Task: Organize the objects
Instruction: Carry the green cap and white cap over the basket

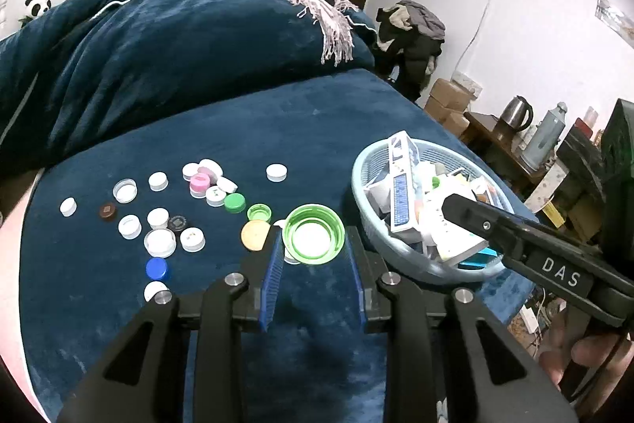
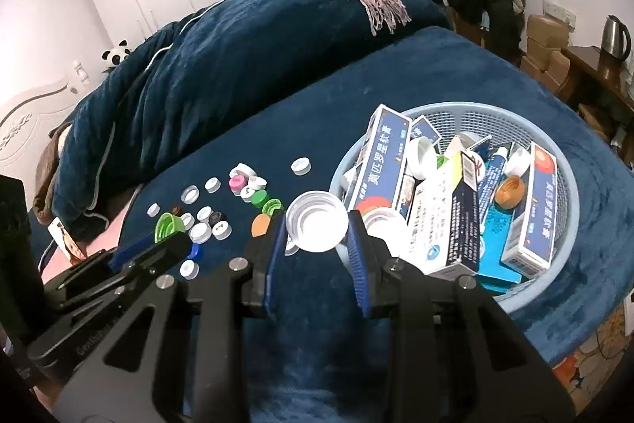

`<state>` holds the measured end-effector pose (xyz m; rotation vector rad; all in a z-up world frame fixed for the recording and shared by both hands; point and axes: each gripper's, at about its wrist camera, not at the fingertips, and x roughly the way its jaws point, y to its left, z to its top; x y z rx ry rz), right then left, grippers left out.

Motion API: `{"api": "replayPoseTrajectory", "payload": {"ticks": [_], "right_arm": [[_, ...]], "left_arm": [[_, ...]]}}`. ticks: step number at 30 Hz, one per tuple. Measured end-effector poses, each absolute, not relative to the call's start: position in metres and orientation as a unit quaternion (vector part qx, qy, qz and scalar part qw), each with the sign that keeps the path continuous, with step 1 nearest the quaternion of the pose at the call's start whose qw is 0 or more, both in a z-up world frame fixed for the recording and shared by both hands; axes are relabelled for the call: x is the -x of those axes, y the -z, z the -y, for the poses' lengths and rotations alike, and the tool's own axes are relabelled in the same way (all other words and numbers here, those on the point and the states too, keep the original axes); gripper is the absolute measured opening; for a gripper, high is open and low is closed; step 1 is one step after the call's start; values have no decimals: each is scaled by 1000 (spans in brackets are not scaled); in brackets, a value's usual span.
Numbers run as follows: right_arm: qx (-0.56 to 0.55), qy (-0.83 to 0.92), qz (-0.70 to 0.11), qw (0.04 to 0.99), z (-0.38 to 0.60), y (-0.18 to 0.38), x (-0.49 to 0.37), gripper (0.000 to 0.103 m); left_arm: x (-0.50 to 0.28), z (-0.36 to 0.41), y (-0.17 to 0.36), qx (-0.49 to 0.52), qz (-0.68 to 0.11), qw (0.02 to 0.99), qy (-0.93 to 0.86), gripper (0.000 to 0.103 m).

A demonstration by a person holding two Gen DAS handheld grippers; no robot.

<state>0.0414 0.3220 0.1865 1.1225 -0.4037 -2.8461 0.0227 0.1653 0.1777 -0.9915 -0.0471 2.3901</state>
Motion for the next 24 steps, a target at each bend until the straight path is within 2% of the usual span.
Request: {"api": "replayPoseTrajectory", "payload": {"ticks": [6,12,16,23,24], "right_arm": [[-346,928,136,16,-329,-195,-48,31],[-316,930,185,-36,-364,-200,-58,31],[-333,917,210,-64,-391,-187,-51,31],[-316,909,253,-102,-443,-195,-37,32],[-320,906,256,-104,-450,-196,-33,33]], "left_arm": [[-26,-159,-184,360,23,271,-892,30],[-22,-162,-183,361,29,272,-891,30],[-14,-190,-183,365,22,295,-883,31],[2,-270,-200,352,5,360,-864,31],[6,-285,-199,352,3,362,-863,34]]}}
